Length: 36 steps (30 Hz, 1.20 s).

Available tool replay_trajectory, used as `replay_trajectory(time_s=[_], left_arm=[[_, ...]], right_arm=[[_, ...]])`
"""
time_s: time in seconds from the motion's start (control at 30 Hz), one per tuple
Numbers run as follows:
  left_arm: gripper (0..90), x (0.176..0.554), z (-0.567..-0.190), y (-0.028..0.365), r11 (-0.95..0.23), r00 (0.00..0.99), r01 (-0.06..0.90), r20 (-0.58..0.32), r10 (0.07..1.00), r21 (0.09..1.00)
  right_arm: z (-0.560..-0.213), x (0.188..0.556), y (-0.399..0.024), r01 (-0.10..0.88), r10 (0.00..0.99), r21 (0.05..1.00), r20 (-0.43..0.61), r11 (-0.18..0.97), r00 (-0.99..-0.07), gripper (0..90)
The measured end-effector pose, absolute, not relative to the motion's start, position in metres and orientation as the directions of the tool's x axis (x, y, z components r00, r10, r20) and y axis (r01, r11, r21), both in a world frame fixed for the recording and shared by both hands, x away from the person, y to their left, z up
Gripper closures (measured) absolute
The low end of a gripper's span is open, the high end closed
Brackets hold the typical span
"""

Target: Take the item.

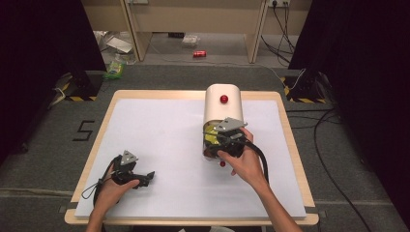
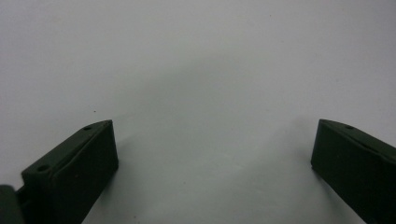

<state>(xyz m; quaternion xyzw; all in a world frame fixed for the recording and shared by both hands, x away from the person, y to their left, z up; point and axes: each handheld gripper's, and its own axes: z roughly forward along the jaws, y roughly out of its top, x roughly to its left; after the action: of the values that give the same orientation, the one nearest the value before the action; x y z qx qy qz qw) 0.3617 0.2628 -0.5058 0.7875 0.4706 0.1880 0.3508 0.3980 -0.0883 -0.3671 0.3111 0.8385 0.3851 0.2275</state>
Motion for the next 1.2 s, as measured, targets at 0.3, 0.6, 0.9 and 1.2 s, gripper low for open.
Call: replay_trajectory(time_s=[0.3,0.6,0.9,1.2], left_arm=[[0.0,0.362,-0.506,0.263,-0.310,0.486,0.610,-0.035,0.873,0.729],[0.0,0.362,-0.506,0.263,-0.310,0.486,0.610,-0.035,0.873,0.730],[0.0,0.362,-0.506,0.263,-0.310,0.486,0.610,-0.035,0.873,0.730],[0.0,0.362,-0.506,0.263,-0.309,0.486,0.610,-0.035,0.873,0.730]], right_arm=[[-0.363,0.397,-0.091,0.338,0.695,0.802,-0.129,0.493,-0.708,39.5],[-0.347,0.384,-0.104,0.317,0.687,0.832,-0.103,0.456,-0.719,39.6],[-0.342,0.372,-0.121,0.311,0.687,0.838,-0.099,0.447,-0.720,39.6],[-0.339,0.366,-0.141,0.318,0.703,0.844,-0.094,0.432,-0.705,39.6]])
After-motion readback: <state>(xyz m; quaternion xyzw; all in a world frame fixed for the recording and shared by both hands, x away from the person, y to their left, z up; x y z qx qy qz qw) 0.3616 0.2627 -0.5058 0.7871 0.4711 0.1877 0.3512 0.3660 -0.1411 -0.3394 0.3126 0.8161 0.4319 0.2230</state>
